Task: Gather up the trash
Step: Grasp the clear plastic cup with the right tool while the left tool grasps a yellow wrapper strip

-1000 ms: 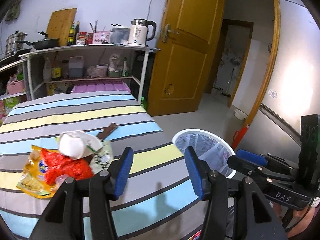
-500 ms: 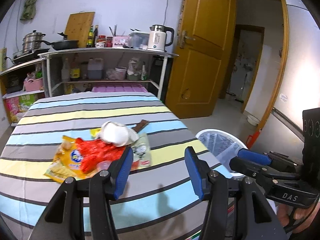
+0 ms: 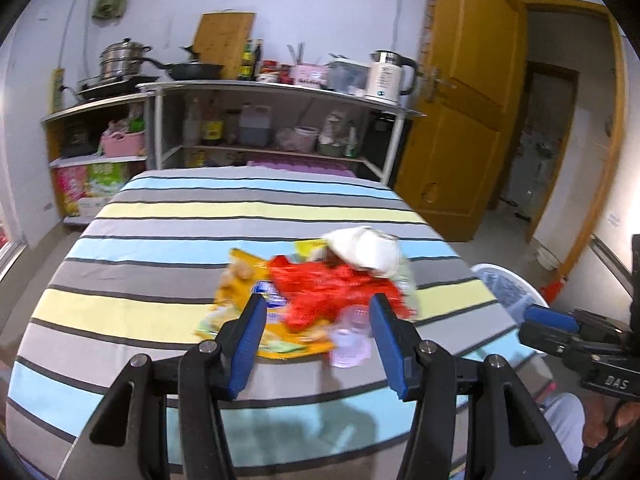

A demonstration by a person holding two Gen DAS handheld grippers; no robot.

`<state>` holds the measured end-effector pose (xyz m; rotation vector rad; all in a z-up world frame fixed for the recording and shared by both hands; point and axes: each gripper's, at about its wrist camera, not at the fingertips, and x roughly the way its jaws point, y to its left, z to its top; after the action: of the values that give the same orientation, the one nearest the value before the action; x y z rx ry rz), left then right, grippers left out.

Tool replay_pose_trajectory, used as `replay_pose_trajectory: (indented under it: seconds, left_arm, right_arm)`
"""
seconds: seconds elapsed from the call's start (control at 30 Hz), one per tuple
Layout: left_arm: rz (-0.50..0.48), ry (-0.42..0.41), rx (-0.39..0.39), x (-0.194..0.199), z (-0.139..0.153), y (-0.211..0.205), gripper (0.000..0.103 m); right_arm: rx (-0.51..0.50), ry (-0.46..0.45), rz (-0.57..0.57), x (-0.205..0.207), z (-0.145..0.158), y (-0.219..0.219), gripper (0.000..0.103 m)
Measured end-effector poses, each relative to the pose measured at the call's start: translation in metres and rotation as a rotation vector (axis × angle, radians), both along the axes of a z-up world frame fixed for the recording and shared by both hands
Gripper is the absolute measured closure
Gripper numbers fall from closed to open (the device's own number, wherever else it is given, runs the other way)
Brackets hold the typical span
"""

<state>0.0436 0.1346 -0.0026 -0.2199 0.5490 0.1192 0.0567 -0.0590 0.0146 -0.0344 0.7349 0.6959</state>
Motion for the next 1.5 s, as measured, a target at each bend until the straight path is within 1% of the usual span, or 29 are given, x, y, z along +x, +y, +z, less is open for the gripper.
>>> replay_pose_trajectory:
  seconds: [0.13,0.23,0.33,0.47,0.67,0.7,0.73,0.77,0.83,0.9,0.93,1.2,1.3,1.5]
  left_arm:
    - [0.041,0.016,-0.003,0.004,-0.007,0.020,0.047]
    - [0.065,0.043,-0.022,0.009,-0.015,0.034,0.044]
    - [0.081,0.075,-0.045,0.014,-0.025,0.044,0.044]
    - [0.096,0.135,-0.076,0.024,-0.038,0.051,0.043]
    - [0.097,0.191,-0.135,0.033,-0.053,0.056,0.044]
    - [0.095,0.197,-0.139,0.034,-0.054,0.055,0.049]
    - [0.094,0.205,-0.136,0.035,-0.056,0.055,0.057]
    - [0.092,0.213,-0.131,0.036,-0.057,0.055,0.061]
    - [0.085,0.213,-0.118,0.036,-0.057,0.052,0.073]
    - [0.073,0.204,-0.121,0.034,-0.055,0.052,0.078]
    - [0.068,0.198,-0.124,0.032,-0.054,0.052,0.083]
    - [0.053,0.154,-0.159,0.017,-0.048,0.060,0.090]
    - [0.053,0.138,-0.164,0.011,-0.045,0.061,0.092]
    - [0.070,0.098,-0.164,-0.003,-0.033,0.062,0.096]
  right_arm:
    - [-0.006,0.004,0.022,0.003,-0.003,0.013,0.060]
    - [-0.012,0.009,0.033,0.007,-0.005,0.021,0.060]
    - [-0.016,0.020,0.042,0.012,-0.008,0.029,0.060]
    - [-0.018,0.026,0.063,0.018,-0.010,0.042,0.060]
    - [-0.028,0.031,0.127,0.020,-0.016,0.069,0.060]
    - [-0.031,0.033,0.135,0.020,-0.017,0.073,0.060]
    - [-0.035,0.034,0.141,0.021,-0.019,0.076,0.060]
    - [-0.039,0.036,0.145,0.021,-0.021,0.081,0.060]
    - [-0.047,0.041,0.151,0.024,-0.024,0.088,0.060]
    - [-0.055,0.044,0.152,0.025,-0.027,0.095,0.060]
    - [-0.060,0.048,0.154,0.026,-0.028,0.098,0.060]
    - [-0.117,0.061,0.150,0.031,-0.039,0.121,0.061]
    - [-0.132,0.067,0.134,0.033,-0.043,0.121,0.072]
    - [-0.114,0.050,0.120,0.028,-0.037,0.111,0.073]
